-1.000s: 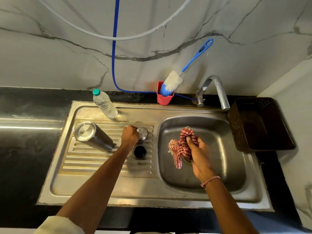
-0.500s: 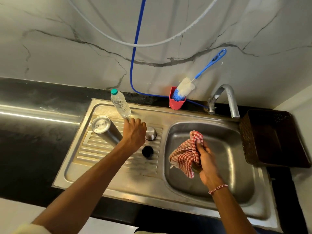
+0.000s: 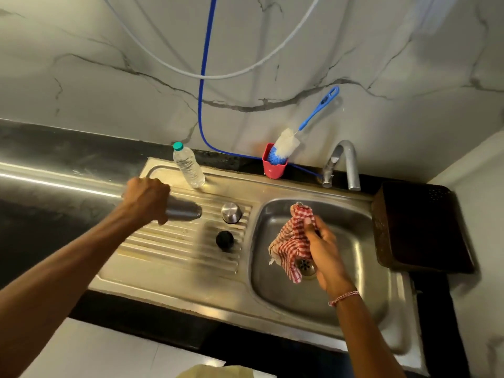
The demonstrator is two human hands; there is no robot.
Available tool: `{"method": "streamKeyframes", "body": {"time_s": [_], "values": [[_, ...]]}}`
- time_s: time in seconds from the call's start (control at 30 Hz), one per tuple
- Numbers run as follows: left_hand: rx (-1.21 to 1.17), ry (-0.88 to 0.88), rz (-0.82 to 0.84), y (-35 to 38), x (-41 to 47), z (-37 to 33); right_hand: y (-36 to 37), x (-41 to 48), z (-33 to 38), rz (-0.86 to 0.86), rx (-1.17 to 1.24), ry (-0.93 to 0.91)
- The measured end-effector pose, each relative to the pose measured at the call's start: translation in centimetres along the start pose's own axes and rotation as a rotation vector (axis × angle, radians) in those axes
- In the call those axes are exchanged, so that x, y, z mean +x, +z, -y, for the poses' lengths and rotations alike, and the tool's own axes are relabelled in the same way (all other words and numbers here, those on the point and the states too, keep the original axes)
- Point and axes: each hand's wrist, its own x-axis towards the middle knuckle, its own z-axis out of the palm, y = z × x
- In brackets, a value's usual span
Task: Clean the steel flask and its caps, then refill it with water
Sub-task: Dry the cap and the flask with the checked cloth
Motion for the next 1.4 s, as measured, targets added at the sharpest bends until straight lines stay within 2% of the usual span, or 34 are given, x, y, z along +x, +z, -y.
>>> {"method": "streamKeyframes", "body": {"time_s": [0.1,0.2,0.27,0.3,0.4,0.47,0.63,0.77,0.87,1.0,1.27,1.4], "values": [[-0.530,0.021,-0.055,-2.3,-3.6,0.8,-0.5,-0.1,-0.1,-0.038,0.030,0.007],[-1.225,0.121,-0.053,-4.4,-8.7,-3.0,-0.5,-0.3,0.2,-0.060,0.029,-0.031],[-1.498,0.185,0.007,-4.7,-10.8,-6.8,-0.1,-0.5,0.4,-0.105,-0.014,-0.064],[-1.534,0.210,0.018,-4.5,-11.1,-8.8,0.0,-0.6,0.5,-0.123,-0.007,-0.075],[-1.453,0.219,-0.026,-3.4,-11.0,-14.0,-0.1,-1.2,1.0,-0.142,0.162,-0.067],[-1.391,0.210,-0.049,-2.5,-10.6,-15.8,-0.7,-1.8,1.6,-0.132,0.313,0.006],[-1.431,0.188,-0.027,-1.8,-10.5,-16.0,-2.5,-3.2,1.4,-0.132,0.560,0.074],[-1.492,0.241,0.009,-2.2,-11.0,-16.3,-3.2,-4.2,1.2,-0.119,0.614,0.076],[-1.508,0.286,0.024,-2.4,-11.2,-16.7,-3.4,-4.7,1.2,-0.126,0.675,0.013],[-1.460,0.384,0.019,-2.7,-11.5,-17.0,-3.8,-5.1,1.9,0.007,0.755,-0.028],[-1.446,0.484,0.080,-4.1,-11.2,-16.4,-3.8,-5.8,2.7,0.140,0.666,-0.048],[-1.453,0.539,0.199,-5.5,-10.7,-15.6,-4.6,-5.3,2.7,0.186,0.621,-0.108]]}}
